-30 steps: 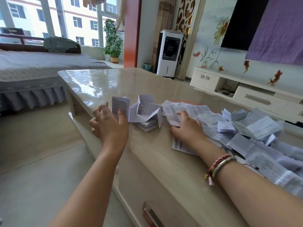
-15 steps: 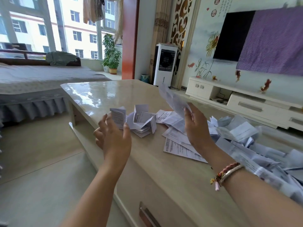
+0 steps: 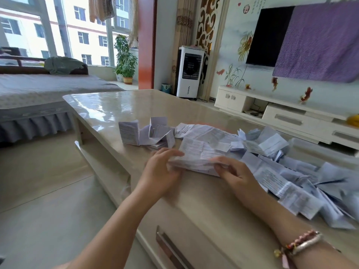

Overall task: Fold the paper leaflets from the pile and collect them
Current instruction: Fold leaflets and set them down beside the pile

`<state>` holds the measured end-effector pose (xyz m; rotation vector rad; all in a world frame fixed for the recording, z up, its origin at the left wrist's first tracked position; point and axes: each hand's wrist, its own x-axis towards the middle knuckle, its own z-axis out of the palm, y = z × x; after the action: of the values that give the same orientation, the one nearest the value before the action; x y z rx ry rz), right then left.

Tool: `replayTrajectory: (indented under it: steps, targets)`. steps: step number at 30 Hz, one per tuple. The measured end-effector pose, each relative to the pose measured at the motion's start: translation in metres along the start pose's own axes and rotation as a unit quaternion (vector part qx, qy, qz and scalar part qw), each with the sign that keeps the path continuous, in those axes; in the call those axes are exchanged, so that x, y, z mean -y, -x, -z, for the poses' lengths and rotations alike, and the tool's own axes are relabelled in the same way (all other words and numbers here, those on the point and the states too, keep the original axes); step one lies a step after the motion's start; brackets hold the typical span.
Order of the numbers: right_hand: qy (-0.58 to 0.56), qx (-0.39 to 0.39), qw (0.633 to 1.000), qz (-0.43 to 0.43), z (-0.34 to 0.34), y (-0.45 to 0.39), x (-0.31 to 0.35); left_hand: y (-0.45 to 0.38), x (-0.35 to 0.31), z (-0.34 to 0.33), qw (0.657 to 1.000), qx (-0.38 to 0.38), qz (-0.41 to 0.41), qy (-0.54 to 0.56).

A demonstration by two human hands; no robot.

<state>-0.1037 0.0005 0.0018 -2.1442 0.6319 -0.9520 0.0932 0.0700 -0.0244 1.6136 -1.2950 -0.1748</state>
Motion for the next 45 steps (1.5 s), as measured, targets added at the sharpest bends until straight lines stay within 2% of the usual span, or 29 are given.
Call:
replayTrajectory:
  steps: [2,7,10,15,18,21,27,30,34,37,40,42,45]
  targets:
    - [-0.033,-0.027,0.999,-0.020,0.004,0.002,0.001,0.000,-0.003,-0.001,0.997,0.022,0.031,0.067]
    - [-0.111,-0.096,0.988,-0.059,0.011,0.002,0.001,0.000,-0.016,-0.002,0.986,0.035,0.058,0.152]
    - [-0.156,-0.132,0.975,-0.086,0.012,-0.001,0.003,-0.001,-0.023,-0.001,0.984,0.026,0.076,0.161]
    - [-0.087,-0.151,0.982,-0.077,0.011,0.000,0.001,-0.002,-0.027,-0.005,0.985,0.028,0.098,0.139]
    - [-0.009,-0.092,0.990,-0.105,0.011,0.002,-0.004,0.001,-0.028,-0.005,0.985,0.027,0.111,0.126]
    - [0.005,-0.001,0.987,-0.162,0.011,0.002,-0.007,0.002,-0.026,-0.002,0.990,0.038,0.116,0.071]
    - [0.148,0.017,0.973,-0.175,0.004,-0.010,-0.019,0.005,-0.028,0.001,0.991,0.054,0.110,-0.049]
    - [0.163,0.006,0.975,-0.153,0.001,-0.009,-0.026,0.007,-0.029,0.002,0.988,0.047,0.095,-0.112]
    - [0.198,-0.012,0.977,-0.075,0.004,-0.001,-0.019,0.009,-0.031,0.001,0.982,0.038,0.068,-0.172]
    - [0.201,0.046,0.978,-0.024,0.003,0.005,-0.017,0.007,-0.024,0.003,0.972,0.028,0.038,-0.230]
    - [0.210,0.115,0.971,-0.011,0.001,0.007,-0.018,0.005,-0.017,0.007,0.981,0.041,-0.010,-0.190]
    - [0.225,0.136,0.965,-0.019,0.003,0.007,-0.016,0.005,-0.014,0.004,0.986,0.066,-0.043,-0.149]
    - [0.237,0.154,0.959,-0.027,0.004,0.007,-0.015,0.007,-0.009,0.001,0.976,0.131,-0.054,-0.164]
